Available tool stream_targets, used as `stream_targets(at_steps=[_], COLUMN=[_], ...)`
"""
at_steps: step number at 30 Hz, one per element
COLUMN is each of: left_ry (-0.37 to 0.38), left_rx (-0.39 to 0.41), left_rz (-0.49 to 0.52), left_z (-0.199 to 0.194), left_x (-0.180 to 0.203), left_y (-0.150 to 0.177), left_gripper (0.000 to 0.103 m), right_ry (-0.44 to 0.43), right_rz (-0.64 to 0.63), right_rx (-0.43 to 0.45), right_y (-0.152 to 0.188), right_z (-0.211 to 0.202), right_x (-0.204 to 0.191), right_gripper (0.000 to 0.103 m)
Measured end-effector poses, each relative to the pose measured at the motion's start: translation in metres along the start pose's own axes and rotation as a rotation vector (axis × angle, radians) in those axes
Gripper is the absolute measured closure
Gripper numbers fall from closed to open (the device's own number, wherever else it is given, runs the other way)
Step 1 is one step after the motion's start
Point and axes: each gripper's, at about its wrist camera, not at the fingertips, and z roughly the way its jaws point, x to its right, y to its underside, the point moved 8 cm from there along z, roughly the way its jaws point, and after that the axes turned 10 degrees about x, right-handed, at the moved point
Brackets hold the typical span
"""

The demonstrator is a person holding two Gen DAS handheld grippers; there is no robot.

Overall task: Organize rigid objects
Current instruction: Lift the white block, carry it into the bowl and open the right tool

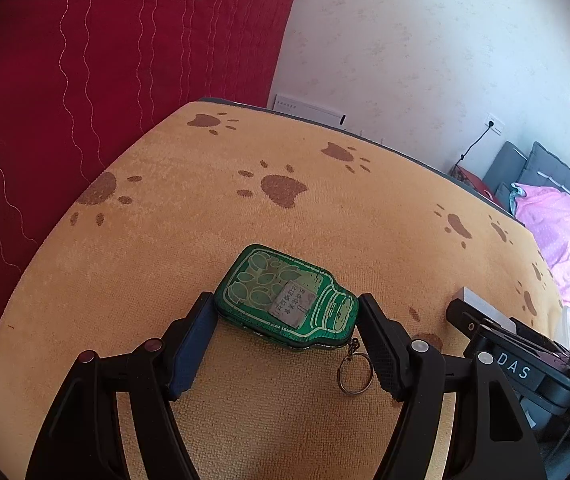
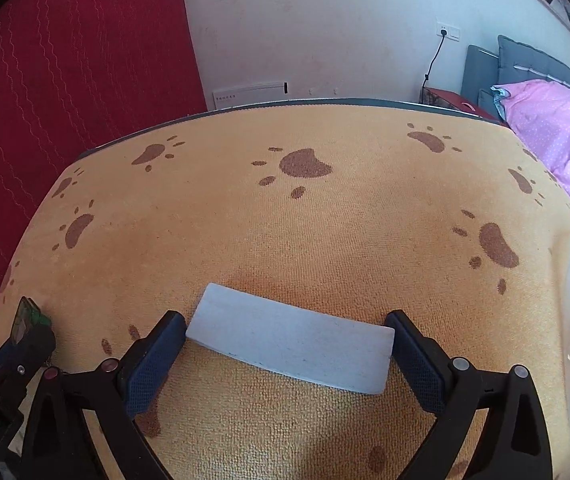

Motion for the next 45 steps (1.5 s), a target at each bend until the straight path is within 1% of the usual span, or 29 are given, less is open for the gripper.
stream_targets(at_steps=[1, 8, 16, 22, 29, 36, 45], left_ry=[0.001, 0.002, -0.001, -0.018, -0.027, -0.007, 0.045], left_rx=[-0.001, 0.001, 0.011, 0.040, 0.064, 0.083, 0.106], left_rz=[-0.001, 0.000, 0.010, 0.059, 0.107, 0.147, 0.180], left_z=[0.000, 0.000, -0.002, -0.008, -0.015, -0.025, -0.040], left_x=[0.000, 0.001, 0.003, 0.010, 0.021, 0.038, 0.063], left_y=[0.000, 0.001, 0.001, -0.002, -0.003, 0.000, 0.002], left_gripper=[0.032, 0.032, 0.032, 0.032, 0.032, 0.032, 0.032], right_ry=[0.003, -0.027, -0.028, -0.014, -0.013, 0.000, 0.054], right_rz=[-0.001, -0.001, -0.045, -0.117, -0.152, -0.140, -0.082], right_rx=[0.002, 0.021, 0.078, 0.138, 0.186, 0.210, 0.243], right_y=[0.000, 0.002, 0.007, 0.011, 0.017, 0.019, 0.019], right_z=[-0.001, -0.009, -0.033, -0.058, -0.083, -0.101, -0.124], right_x=[0.001, 0.002, 0.006, 0.008, 0.013, 0.029, 0.069], right_gripper=[0.005, 0.006, 0.006, 0.006, 0.006, 0.006, 0.006])
